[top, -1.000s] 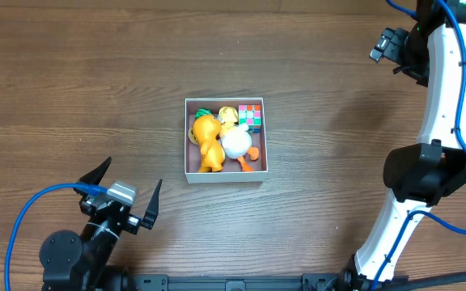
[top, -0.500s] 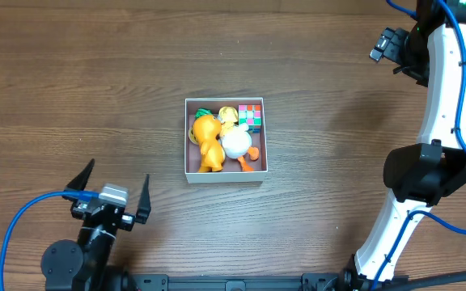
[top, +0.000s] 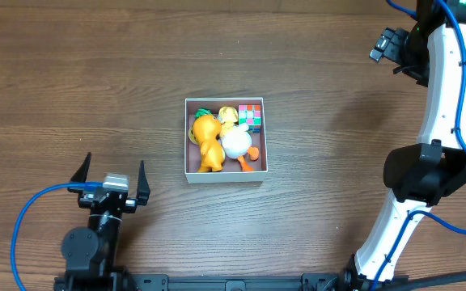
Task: Pack container
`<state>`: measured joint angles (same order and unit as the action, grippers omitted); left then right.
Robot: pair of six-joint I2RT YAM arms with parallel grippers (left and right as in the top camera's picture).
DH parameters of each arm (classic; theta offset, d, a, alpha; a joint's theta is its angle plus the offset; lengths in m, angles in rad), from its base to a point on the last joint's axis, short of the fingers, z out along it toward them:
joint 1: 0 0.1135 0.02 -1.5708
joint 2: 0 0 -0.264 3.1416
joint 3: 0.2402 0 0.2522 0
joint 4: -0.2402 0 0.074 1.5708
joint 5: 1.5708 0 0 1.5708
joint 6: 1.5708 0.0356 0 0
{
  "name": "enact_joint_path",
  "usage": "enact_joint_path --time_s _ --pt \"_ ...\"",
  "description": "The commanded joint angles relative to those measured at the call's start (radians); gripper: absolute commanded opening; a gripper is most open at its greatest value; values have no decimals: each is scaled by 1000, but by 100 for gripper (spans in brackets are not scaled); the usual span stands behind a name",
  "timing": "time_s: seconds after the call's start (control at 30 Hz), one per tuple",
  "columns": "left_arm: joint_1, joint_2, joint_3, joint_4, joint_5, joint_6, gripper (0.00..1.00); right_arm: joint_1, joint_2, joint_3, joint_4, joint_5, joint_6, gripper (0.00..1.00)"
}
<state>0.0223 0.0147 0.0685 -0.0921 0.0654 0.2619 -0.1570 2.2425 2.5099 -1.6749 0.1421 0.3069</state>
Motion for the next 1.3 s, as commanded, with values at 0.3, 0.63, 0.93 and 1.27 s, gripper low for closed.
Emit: enact_joint_path --time_s 0.3,0.63,0.93,1.27 --pt "11 -12 -65 16 -72 -49 100 -2 -22 -3 5 14 4 100" --pt "10 -12 -64 16 -65 -60 100 -2 -22 -3 5 14 4 100" --pt "10 -11 -64 16 -64 -60 100 -2 -22 -3 5 14 4 100" --pt "10 -11 -64 16 -64 -60 100 -2 -22 -3 5 14 4 100"
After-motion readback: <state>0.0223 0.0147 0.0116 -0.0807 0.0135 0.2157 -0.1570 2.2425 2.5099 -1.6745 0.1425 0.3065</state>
